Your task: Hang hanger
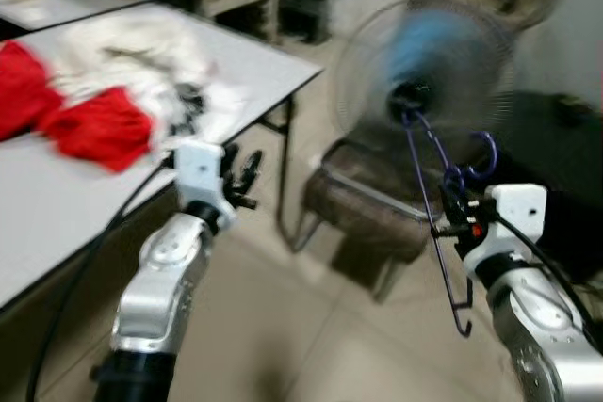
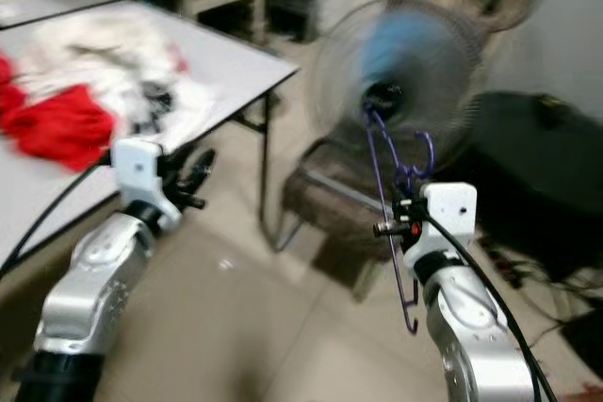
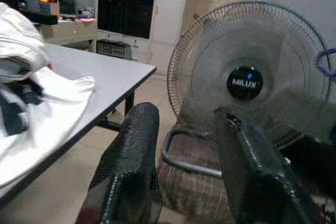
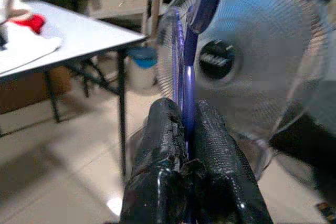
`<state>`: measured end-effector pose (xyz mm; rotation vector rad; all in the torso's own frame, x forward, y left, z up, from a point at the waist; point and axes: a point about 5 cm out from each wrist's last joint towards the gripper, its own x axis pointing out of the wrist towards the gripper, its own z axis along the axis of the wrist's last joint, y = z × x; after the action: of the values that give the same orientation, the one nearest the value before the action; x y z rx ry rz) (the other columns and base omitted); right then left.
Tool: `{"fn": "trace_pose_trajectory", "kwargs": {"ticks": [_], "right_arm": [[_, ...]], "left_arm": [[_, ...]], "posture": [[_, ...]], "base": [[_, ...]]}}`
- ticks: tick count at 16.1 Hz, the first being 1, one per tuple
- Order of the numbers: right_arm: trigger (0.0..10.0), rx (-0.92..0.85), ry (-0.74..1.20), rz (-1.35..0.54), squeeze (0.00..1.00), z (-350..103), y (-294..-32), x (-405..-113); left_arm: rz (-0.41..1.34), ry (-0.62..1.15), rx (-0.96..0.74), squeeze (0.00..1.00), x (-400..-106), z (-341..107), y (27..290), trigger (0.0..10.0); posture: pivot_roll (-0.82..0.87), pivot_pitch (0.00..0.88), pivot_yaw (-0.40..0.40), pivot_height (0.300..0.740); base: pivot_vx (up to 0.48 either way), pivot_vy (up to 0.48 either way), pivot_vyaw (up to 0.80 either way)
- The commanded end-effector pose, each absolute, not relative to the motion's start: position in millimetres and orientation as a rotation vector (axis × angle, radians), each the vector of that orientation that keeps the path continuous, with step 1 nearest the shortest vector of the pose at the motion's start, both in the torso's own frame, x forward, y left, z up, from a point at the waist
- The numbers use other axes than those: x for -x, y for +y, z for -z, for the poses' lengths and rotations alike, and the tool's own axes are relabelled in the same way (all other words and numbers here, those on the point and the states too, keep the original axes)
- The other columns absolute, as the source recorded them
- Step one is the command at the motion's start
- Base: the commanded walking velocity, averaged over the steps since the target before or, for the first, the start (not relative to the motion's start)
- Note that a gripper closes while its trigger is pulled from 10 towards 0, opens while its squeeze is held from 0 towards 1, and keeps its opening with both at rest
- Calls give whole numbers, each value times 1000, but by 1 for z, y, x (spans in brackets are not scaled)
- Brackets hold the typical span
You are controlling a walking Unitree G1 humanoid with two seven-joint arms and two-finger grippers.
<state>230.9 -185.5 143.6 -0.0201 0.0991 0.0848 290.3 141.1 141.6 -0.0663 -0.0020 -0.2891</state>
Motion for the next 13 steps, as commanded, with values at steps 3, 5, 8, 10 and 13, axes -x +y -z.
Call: {"fn": "trace_pose_trajectory", "kwargs": {"ticks": [3, 5, 8, 10, 13], "right_arm": [[10000, 52, 68, -58, 0, -151, -192, -234], [10000, 68, 65, -58, 0, -152, -193, -234], [10000, 131, 68, -99, 0, -153, -192, -235], [10000, 186, 59, -132, 0, -155, -190, -238], [10000, 190, 17, -176, 0, -161, -187, -238]], "left_arm": [[285, -9, 64, 1000, -292, -144, 137, 10000], [261, -16, 77, 1000, -293, -145, 138, 10000], [201, -46, 74, 1000, -295, -149, 145, 10000], [113, -84, 33, 1000, -298, -156, 157, 10000], [88, -104, 23, 1000, -300, -161, 165, 10000]], "posture": [[-27, 0, -94, 740], [-30, 0, -96, 740], [-27, 0, -101, 740], [-25, 0, -103, 740], [-22, 0, -92, 740]], "base": [[469, 0, 0], [467, 0, 0], [465, 0, 0], [463, 0, 800], [463, 0, 800]]}}
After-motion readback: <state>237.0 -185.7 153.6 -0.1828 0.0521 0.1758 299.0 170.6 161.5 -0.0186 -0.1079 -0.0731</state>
